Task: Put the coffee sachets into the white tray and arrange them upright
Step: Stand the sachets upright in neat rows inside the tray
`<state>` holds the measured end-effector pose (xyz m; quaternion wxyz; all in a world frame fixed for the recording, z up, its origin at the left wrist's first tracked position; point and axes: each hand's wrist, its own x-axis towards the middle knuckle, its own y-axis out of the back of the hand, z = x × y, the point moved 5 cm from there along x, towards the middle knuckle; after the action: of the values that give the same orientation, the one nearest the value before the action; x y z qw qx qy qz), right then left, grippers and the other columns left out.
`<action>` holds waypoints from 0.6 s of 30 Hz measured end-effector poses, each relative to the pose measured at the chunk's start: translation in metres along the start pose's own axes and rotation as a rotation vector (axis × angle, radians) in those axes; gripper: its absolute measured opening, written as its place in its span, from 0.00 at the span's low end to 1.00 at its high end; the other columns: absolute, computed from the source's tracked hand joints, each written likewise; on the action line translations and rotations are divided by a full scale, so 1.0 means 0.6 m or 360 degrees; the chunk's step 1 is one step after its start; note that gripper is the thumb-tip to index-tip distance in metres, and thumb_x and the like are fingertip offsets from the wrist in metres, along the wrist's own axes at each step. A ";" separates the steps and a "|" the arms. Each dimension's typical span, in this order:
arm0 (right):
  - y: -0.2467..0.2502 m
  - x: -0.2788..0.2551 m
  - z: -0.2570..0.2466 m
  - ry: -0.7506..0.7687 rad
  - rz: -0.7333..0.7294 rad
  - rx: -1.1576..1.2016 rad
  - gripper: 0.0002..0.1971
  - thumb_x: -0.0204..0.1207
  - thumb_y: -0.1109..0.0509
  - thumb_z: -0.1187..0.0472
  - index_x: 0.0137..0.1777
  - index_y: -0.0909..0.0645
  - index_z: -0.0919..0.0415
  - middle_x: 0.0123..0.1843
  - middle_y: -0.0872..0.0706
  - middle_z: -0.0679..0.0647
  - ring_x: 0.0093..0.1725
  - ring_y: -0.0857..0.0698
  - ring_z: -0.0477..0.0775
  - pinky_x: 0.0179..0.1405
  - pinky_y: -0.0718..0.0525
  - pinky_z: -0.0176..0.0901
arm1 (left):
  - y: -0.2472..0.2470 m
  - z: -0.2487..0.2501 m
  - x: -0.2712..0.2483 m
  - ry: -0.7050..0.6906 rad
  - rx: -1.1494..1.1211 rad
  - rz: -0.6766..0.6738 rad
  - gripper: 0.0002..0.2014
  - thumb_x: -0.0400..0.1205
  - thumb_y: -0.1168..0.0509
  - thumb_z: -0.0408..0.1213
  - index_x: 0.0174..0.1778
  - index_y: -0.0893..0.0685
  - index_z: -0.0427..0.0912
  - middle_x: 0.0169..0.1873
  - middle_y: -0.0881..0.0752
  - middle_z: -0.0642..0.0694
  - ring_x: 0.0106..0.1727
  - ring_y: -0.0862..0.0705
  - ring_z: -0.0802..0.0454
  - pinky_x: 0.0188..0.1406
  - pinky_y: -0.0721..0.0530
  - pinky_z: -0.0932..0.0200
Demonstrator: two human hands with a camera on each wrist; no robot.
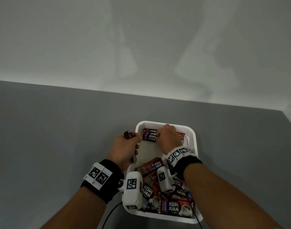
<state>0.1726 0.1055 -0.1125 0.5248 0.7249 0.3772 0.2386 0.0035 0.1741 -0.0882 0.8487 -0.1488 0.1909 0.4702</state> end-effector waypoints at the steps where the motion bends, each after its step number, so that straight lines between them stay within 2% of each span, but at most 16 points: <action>1: -0.001 0.001 0.000 0.0007 0.0002 -0.0004 0.08 0.82 0.34 0.63 0.52 0.12 0.58 0.55 0.17 0.56 0.59 0.20 0.57 0.59 0.16 0.52 | 0.000 0.000 -0.001 0.0005 0.0009 -0.0012 0.06 0.81 0.31 0.28 0.40 0.14 0.40 0.29 0.21 0.48 0.29 0.24 0.55 0.27 0.25 0.58; 6: 0.007 -0.005 -0.002 0.0052 -0.0017 0.0027 0.03 0.80 0.34 0.64 0.50 0.19 0.58 0.51 0.14 0.55 0.52 0.16 0.57 0.55 0.16 0.52 | -0.004 0.004 -0.002 -0.0002 0.0070 -0.0043 0.04 0.81 0.30 0.29 0.41 0.14 0.39 0.27 0.22 0.49 0.28 0.25 0.55 0.26 0.24 0.58; 9: 0.016 -0.025 -0.007 0.0099 -0.0115 0.0054 0.05 0.81 0.34 0.60 0.49 0.17 0.57 0.49 0.13 0.54 0.50 0.14 0.57 0.53 0.15 0.53 | -0.003 0.001 -0.001 0.0006 0.0050 -0.0030 0.04 0.82 0.31 0.29 0.41 0.14 0.39 0.27 0.23 0.48 0.27 0.27 0.54 0.28 0.25 0.56; 11: 0.014 -0.045 -0.012 0.0204 -0.0257 0.0033 0.09 0.82 0.35 0.56 0.52 0.15 0.57 0.53 0.13 0.53 0.54 0.15 0.56 0.56 0.14 0.53 | -0.004 0.000 0.000 0.0018 0.0029 -0.0037 0.04 0.83 0.31 0.29 0.42 0.15 0.39 0.27 0.25 0.48 0.27 0.29 0.54 0.28 0.27 0.56; 14: 0.001 -0.067 -0.009 0.0344 -0.0371 -0.0151 0.16 0.83 0.36 0.47 0.62 0.17 0.56 0.63 0.20 0.52 0.64 0.23 0.55 0.67 0.20 0.55 | -0.005 0.000 0.001 0.0047 0.0007 -0.0045 0.03 0.83 0.32 0.29 0.43 0.16 0.39 0.24 0.27 0.49 0.26 0.30 0.55 0.27 0.28 0.56; 18: -0.013 -0.071 -0.003 0.0331 -0.0411 -0.0295 0.23 0.84 0.39 0.40 0.70 0.22 0.54 0.67 0.25 0.51 0.68 0.27 0.57 0.70 0.22 0.59 | -0.008 0.003 0.000 0.0060 -0.0008 -0.0058 0.03 0.83 0.33 0.28 0.43 0.17 0.39 0.23 0.29 0.50 0.25 0.32 0.54 0.26 0.30 0.57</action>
<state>0.1433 0.0739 -0.1173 0.5737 0.5904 0.4958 0.2766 0.0080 0.1721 -0.0860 0.8531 -0.1631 0.2031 0.4521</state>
